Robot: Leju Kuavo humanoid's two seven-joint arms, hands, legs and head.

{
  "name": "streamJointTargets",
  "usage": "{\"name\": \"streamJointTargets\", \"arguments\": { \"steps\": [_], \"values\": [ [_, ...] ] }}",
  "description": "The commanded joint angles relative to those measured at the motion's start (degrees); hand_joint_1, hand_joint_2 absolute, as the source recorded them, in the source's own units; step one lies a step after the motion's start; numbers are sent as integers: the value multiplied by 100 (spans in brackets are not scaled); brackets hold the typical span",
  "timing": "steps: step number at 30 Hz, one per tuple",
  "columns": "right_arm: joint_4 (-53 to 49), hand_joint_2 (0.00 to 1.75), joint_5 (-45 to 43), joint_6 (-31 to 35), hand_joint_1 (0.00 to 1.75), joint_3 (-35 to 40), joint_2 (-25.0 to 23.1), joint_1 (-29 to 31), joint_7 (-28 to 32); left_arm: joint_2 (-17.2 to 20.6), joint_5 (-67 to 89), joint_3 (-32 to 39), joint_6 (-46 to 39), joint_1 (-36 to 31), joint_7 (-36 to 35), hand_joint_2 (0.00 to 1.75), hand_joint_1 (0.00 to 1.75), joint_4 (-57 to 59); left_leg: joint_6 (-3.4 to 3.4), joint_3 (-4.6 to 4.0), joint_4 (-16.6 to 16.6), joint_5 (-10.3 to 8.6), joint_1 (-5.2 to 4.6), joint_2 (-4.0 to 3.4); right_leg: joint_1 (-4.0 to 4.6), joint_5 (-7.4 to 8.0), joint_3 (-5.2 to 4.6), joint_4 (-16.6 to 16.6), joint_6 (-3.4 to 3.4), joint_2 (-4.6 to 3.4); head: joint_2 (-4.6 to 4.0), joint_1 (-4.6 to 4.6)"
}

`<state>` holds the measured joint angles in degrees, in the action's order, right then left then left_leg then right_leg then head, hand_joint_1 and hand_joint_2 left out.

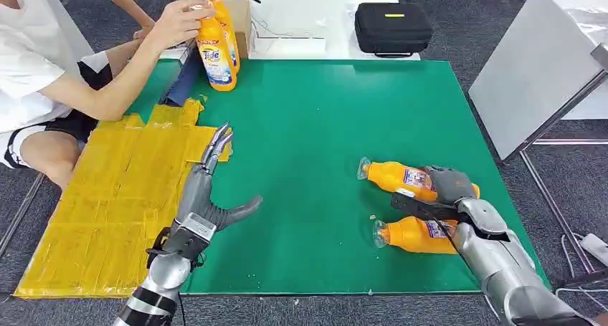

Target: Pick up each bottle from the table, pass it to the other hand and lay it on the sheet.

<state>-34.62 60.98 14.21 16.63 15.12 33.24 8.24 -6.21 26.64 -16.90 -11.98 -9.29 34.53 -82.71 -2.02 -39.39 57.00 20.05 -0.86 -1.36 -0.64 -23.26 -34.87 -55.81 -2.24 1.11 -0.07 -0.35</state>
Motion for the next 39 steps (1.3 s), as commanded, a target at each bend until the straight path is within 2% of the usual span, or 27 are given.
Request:
{"name": "streamJointTargets", "arguments": {
  "steps": [1, 6, 9, 18, 20, 22, 24, 26, 29, 32, 33, 39],
  "values": [
    [-1680, 175, 606, 1834, 175, -1219, -994, -639, -372, -13, -39, -237, 319, -202, -197, 175, 0, 257, 19, 33, 5, 21, 9, -9, 5, -12, 29, 1, 11, -26, 0, 0],
    [-3237, 175, 61, 2505, 175, -1683, -1536, -1317, 160, -66, -12, -352, 313, -319, -222, 175, 0, 482, 16, 23, -1, 12, 7, 7, 4, -11, 19, 2, 11, -5, 0, -2],
    [-3766, 175, -496, 2556, 175, -1711, -1726, -1560, 573, -71, -42, -347, 329, -354, -218, 175, 0, 523, 21, 36, 5, 21, 9, 7, 4, -20, 30, -3, 13, -9, 0, -2],
    [-3764, 175, -508, 2559, 175, -1708, -1727, -1575, 583, -67, -45, -344, 331, -350, -217, 175, 0, 513, 20, 26, 3, 16, 7, 13, 0, -17, 19, -2, 11, -1, 0, 0],
    [-3885, 175, -815, 2510, 175, -1702, -1832, -1629, 881, -76, -59, -342, 353, -350, -214, 175, 0, 511, 22, 31, 5, 19, 6, 10, -2, -18, 23, -3, 12, -6, 0, 0],
    [-4109, 175, -1504, 1850, 175, -1518, -1923, -1763, 1141, -75, -98, -331, 429, -338, -219, 175, 0, 517, 22, 30, 4, 19, 7, 9, 0, -17, 22, -2, 12, -6, 0, 0],
    [-4205, 175, -2918, 330, 175, -1325, -1999, -1874, 1444, -50, -126, -279, 496, -284, -214, 175, 0, 488, 24, 34, 2, 21, 8, 10, 0, -19, 26, -1, 13, -6, 0, 0],
    [-4111, 175, -3315, -147, 175, -1188, -2088, -1920, 1622, -60, -145, -202, 489, -226, -223, 175, 0, 451, 27, 45, 5, 29, 10, -1, 2, -23, 36, -1, 15, -18, 0, 0],
    [-3934, 175, -3616, -582, 175, -983, -2207, -1871, 1786, -63, -362, -166, 792, -224, -249, 175, 0, 439, 22, 30, -2, 18, 6, -9, 1, -13, 18, 2, 12, -17, 0, -2],
    [-3554, 175, -3898, -1099, 175, -748, -2324, -1705, 1896, -80, -617, -192, 1134, -308, -245, 175, 0, 506, 27, 50, 6, 32, 12, -14, 5, -22, 38, -2, 16, -28, 0, -2],
    [-3374, 175, -3993, -1332, 175, -623, -2371, -1639, 1977, -88, -657, -222, 1203, -354, -239, 175, 0, 545, 19, 28, -2, 17, 10, -12, 5, -10, 17, 3, 11, -20, 2, -2],
    [-2941, 175, -3926, -1404, 175, -169, -2627, -1534, 2228, -142, -757, -366, 1350, -521, -275, 175, 0, 704, 26, 46, 5, 27, 15, -12, 6, -19, 34, 0, 18, -27, 0, 2]
  ]
}}
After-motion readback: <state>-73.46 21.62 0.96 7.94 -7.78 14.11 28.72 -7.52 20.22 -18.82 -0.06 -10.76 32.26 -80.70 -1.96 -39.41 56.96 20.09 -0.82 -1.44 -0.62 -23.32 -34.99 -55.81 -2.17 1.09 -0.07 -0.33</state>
